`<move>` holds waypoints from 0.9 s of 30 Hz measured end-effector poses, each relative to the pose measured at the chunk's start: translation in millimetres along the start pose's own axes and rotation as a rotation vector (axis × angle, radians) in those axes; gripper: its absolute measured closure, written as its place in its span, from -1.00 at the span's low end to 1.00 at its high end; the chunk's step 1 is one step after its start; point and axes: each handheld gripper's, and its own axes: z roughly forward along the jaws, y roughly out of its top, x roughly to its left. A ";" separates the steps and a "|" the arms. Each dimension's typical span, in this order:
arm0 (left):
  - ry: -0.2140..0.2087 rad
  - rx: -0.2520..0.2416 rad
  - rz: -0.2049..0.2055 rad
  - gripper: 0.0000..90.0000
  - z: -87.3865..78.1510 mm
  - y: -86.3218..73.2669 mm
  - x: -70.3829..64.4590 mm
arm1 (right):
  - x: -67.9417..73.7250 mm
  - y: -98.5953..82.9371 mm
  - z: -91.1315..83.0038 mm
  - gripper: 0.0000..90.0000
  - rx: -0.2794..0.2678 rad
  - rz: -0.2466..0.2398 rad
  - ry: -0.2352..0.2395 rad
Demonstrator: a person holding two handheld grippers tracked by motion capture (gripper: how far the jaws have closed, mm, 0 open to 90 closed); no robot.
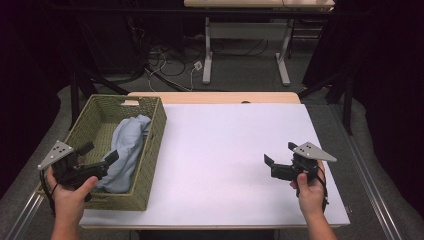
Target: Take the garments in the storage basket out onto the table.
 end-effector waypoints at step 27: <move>0.085 0.125 0.022 -0.93 32.9 45.6 12.6 | -7.0 5.9 2.4 -0.85 0.002 0.006 -0.031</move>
